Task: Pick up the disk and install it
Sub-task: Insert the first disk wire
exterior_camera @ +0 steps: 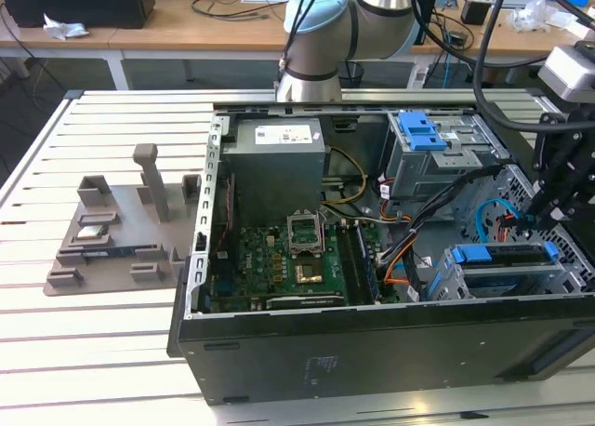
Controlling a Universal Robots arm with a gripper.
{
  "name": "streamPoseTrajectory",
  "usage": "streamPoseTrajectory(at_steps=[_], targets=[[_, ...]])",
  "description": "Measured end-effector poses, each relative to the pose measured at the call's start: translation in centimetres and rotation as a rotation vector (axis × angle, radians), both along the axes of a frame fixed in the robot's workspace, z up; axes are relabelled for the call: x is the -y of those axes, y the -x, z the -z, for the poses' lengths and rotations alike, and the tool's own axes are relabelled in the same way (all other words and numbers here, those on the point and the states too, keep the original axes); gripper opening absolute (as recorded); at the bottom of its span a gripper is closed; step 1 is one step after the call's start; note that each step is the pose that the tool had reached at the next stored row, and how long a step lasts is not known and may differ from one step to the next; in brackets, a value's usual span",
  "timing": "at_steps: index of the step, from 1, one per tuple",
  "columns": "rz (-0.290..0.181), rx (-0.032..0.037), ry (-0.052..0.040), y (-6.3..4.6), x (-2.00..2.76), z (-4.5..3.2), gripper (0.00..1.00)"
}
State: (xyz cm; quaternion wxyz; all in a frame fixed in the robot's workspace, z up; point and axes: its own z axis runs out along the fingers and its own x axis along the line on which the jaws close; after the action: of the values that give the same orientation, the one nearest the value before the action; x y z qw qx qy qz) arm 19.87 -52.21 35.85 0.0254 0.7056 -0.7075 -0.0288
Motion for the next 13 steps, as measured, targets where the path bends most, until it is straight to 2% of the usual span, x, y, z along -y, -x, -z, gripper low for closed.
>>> streamPoseTrajectory(at_steps=[1, 7, 8, 10, 13], targets=[[0.0, 0.0, 0.0, 0.0, 0.0, 0.0, 0.17], [0.0, 0.0, 0.0, 0.0, 0.05, 0.01, 0.17], [0.0, 0.0, 0.0005, 0.0, 0.18, 0.01, 0.17], [0.0, 0.0, 0.0046, 0.1, 0.76, 0.06, 0.17], [0.0, 0.0, 0.0056, 0.6, 1.0, 0.58, 0.17]])
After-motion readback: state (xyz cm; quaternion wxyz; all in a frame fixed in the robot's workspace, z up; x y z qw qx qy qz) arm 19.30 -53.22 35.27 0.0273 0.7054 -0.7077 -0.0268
